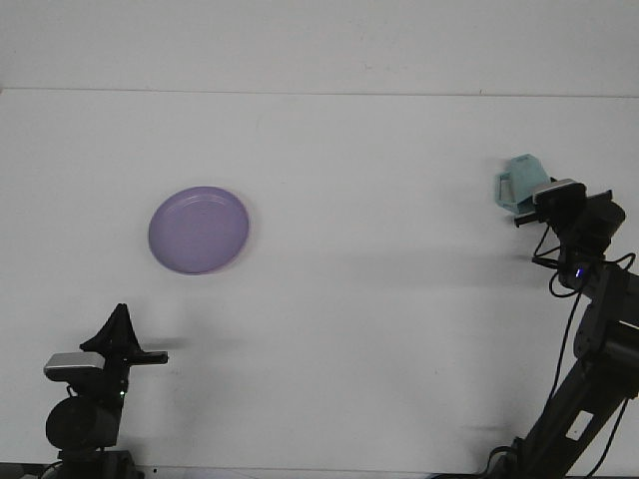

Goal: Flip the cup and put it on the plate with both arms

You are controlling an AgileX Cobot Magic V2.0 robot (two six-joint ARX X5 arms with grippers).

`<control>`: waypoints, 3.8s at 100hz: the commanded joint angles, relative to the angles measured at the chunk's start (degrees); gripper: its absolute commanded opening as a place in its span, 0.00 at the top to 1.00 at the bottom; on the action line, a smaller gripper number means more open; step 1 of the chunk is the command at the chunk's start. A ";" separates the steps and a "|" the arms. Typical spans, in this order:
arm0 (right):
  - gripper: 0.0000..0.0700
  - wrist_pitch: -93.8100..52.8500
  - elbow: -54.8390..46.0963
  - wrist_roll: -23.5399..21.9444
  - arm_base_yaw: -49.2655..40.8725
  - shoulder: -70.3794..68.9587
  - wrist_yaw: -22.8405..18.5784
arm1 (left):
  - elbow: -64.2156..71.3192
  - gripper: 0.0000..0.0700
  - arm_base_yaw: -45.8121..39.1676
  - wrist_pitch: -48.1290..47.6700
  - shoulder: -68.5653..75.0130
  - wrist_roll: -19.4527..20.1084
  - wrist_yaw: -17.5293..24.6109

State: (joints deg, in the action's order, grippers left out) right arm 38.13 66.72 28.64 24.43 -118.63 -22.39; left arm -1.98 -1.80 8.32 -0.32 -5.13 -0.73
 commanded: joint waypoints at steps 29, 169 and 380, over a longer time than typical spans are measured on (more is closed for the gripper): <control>0.99 -0.61 1.38 -6.99 0.26 0.22 -0.31 | 1.18 0.98 0.00 0.92 0.13 -0.11 -0.17; 1.00 -88.11 2.54 -33.59 -45.29 43.39 7.91 | 0.63 0.98 0.00 5.25 0.13 -2.08 -0.13; 0.73 -60.17 -17.62 -26.56 -30.82 73.31 7.43 | -1.62 0.98 0.00 4.81 0.13 -7.78 -0.15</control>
State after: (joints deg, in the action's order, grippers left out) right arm -26.15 53.69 3.40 -7.88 -49.39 -14.98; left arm -2.94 -1.80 12.71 -0.30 -12.82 -0.73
